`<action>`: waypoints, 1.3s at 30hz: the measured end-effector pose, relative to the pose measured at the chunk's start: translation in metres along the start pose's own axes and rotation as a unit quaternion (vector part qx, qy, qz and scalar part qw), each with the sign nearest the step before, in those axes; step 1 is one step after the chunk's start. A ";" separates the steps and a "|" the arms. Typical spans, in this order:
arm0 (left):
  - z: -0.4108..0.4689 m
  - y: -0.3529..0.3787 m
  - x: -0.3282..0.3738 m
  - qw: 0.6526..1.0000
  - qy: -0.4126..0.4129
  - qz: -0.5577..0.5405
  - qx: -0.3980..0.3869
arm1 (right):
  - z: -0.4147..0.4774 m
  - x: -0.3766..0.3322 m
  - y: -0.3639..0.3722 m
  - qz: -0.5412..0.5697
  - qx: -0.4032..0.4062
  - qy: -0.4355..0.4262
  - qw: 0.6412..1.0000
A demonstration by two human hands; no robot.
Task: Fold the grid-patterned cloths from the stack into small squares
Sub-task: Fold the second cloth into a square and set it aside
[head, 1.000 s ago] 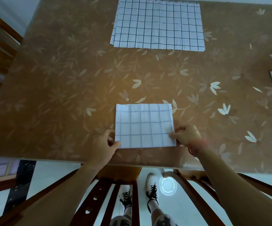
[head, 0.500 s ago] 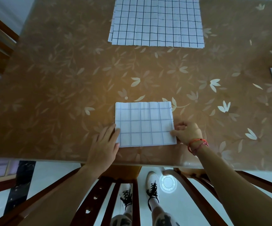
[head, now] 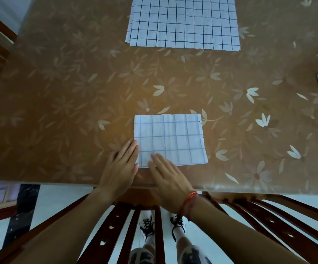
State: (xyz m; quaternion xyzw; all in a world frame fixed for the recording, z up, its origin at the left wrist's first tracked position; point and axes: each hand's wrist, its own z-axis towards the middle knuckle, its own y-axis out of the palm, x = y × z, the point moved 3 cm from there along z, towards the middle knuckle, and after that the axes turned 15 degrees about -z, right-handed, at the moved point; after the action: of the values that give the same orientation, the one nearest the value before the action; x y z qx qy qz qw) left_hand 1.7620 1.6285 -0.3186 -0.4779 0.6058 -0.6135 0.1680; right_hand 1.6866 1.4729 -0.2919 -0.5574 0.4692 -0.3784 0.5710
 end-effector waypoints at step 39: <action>0.010 -0.007 0.028 0.990 0.020 -0.117 0.075 | -0.044 0.104 -0.015 0.114 -0.054 0.239 0.963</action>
State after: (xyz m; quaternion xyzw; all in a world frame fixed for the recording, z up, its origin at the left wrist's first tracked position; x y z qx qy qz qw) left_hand 1.7593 1.6018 -0.3031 -0.5189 0.5014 -0.6822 0.1180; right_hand 1.6746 1.3595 -0.2859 -0.4239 0.6720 -0.4069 0.4507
